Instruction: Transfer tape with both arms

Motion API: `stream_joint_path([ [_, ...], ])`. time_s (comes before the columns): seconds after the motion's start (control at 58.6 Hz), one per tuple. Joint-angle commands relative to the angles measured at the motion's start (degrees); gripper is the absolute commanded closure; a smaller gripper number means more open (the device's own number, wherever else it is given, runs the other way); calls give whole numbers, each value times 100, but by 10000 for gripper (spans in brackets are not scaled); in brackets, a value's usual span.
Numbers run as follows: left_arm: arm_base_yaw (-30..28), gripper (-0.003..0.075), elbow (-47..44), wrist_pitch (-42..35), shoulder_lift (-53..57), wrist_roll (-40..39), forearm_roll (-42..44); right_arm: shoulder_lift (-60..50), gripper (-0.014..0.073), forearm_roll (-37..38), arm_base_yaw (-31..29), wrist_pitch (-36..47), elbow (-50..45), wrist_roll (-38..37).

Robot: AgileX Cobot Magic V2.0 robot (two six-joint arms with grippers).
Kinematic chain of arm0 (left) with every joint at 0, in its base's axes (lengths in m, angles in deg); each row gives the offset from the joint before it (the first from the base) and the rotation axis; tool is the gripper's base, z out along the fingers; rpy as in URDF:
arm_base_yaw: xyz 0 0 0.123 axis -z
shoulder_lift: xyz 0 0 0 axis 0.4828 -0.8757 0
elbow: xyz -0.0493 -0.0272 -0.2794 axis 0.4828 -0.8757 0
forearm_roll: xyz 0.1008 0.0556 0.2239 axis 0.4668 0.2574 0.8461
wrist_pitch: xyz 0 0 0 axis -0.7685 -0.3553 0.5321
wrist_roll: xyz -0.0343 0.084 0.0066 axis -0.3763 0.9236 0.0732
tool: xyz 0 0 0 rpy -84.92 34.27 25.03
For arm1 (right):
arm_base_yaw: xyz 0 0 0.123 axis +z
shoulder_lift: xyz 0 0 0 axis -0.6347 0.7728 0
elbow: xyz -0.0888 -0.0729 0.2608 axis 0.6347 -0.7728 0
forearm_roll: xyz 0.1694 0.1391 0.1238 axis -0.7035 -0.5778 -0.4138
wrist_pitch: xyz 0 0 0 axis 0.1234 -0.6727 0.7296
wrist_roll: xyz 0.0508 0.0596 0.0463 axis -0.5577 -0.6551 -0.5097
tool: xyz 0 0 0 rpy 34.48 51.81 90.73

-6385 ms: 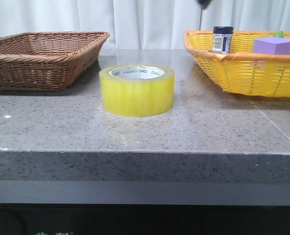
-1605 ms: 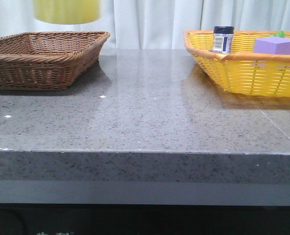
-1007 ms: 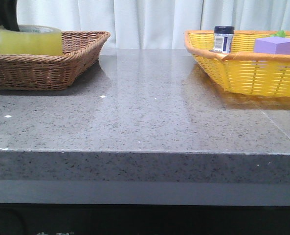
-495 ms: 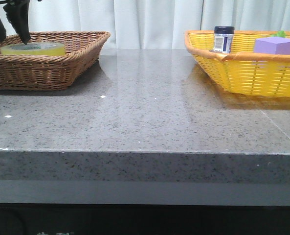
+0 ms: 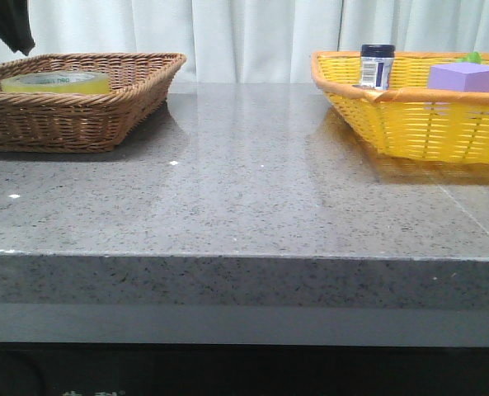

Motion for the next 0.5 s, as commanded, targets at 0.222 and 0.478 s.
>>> stream_joint_path([
  [0.222, 20, 740, -351, -955, 1100, -32, -134, 17, 663, -38, -30, 452, 157, 35],
  [0.478, 20, 740, -2807, -2826, 2877, -32, -286, 17, 663, -38, -30, 515, 157, 35],
])
